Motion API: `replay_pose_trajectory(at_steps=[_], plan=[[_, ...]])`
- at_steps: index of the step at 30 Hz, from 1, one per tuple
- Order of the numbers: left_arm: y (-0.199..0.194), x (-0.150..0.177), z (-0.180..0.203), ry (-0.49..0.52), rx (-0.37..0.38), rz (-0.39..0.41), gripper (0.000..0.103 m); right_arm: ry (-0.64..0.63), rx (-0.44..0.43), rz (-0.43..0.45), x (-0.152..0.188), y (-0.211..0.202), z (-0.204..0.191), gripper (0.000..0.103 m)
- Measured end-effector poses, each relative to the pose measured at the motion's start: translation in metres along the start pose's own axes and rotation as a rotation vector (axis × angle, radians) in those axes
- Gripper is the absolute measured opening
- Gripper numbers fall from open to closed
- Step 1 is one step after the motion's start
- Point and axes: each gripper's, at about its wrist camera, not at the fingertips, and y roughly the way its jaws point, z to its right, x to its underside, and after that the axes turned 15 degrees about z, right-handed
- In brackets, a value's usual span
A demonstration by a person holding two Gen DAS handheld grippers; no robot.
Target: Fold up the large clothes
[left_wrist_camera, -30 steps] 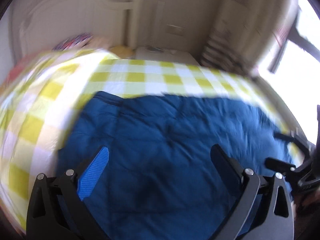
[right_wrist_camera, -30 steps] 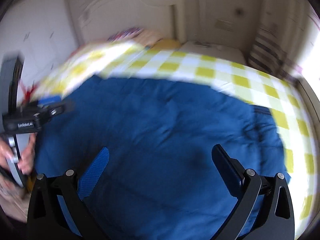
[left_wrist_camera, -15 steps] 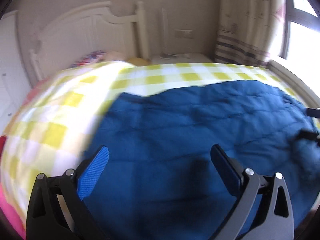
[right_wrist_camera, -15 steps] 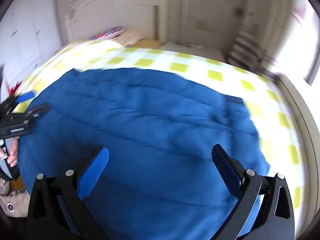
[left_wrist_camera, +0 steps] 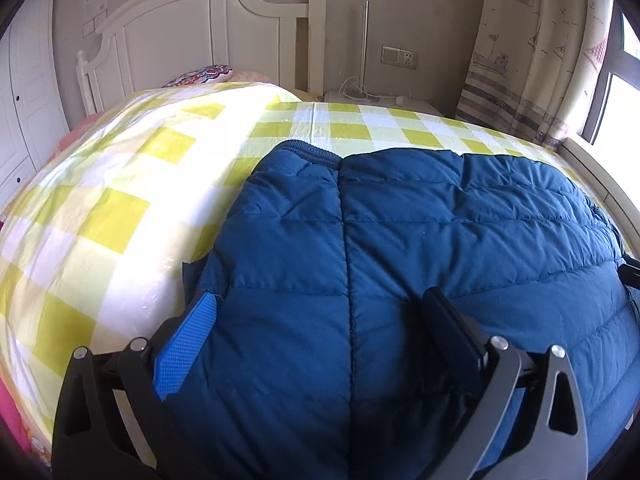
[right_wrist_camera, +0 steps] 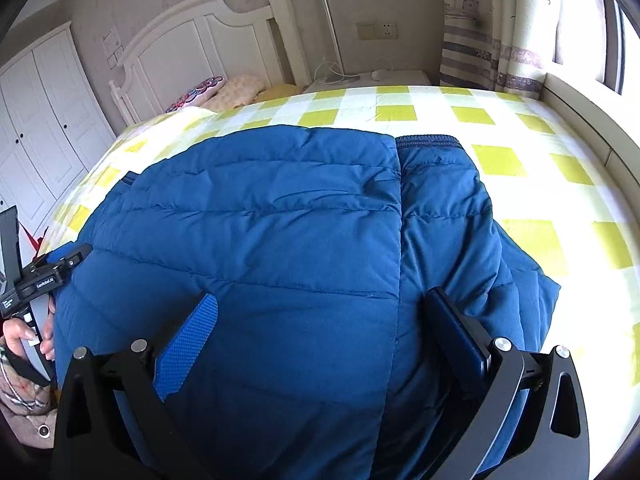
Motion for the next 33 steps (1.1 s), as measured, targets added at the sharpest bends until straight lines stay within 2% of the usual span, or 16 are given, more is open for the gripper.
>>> replay_pose_trajectory(at_steps=[2,3,5,7,8,10,11,12,14,18,22,23,25,28,31,33], plan=[[-0.01,-0.001,0.002,0.001,-0.043,0.018,0.101,-0.019,0.065,0.002,-0.003,-0.012,-0.008,0.098],[-0.018,-0.001,0.004,-0.002,-0.037,0.035,0.1,-0.026,0.075,0.017,-0.003,-0.02,-0.013,0.098],[-0.046,-0.002,0.014,0.015,0.038,0.109,0.101,-0.069,0.036,0.053,-0.002,-0.04,-0.029,0.098],[-0.067,0.001,0.032,0.103,0.047,0.164,0.101,-0.141,0.018,0.073,0.004,-0.055,-0.046,0.098],[-0.071,0.006,0.042,0.161,0.034,0.159,0.101,-0.187,0.014,0.07,0.011,-0.06,-0.057,0.098],[-0.066,0.019,0.052,0.207,0.044,0.101,0.101,-0.247,0.004,0.032,0.029,-0.061,-0.069,0.098],[-0.062,0.028,0.052,0.206,0.048,0.071,0.101,-0.269,0.002,0.008,0.041,-0.058,-0.071,0.098],[-0.056,0.038,0.047,0.173,0.066,0.052,0.101,-0.273,-0.004,0.028,0.05,-0.06,-0.07,0.099],[-0.056,0.045,0.035,0.118,0.096,0.089,0.101,-0.24,-0.039,0.079,0.06,-0.064,-0.06,0.099],[-0.051,0.048,0.038,0.163,0.081,0.094,0.101,-0.248,-0.029,0.07,0.058,-0.059,-0.058,0.099],[-0.057,0.04,0.041,0.153,0.061,0.045,0.1,-0.249,0.013,0.06,0.053,-0.073,-0.054,0.098],[-0.062,0.036,0.042,0.15,0.073,0.051,0.1,-0.227,0.05,0.095,0.05,-0.087,-0.044,0.098],[-0.079,0.023,0.048,0.159,0.112,0.119,0.101,-0.162,0.076,0.138,0.049,-0.108,-0.025,0.098],[-0.094,0.006,0.067,0.212,0.137,0.185,0.101,0.04,0.099,0.199,0.056,-0.145,0.027,0.098],[-0.087,-0.01,0.094,0.269,0.159,0.204,0.101,0.234,0.101,0.233,0.077,-0.172,0.071,0.098],[-0.077,-0.017,0.109,0.3,0.164,0.206,0.101,0.327,0.07,0.229,0.094,-0.181,0.089,0.098]])
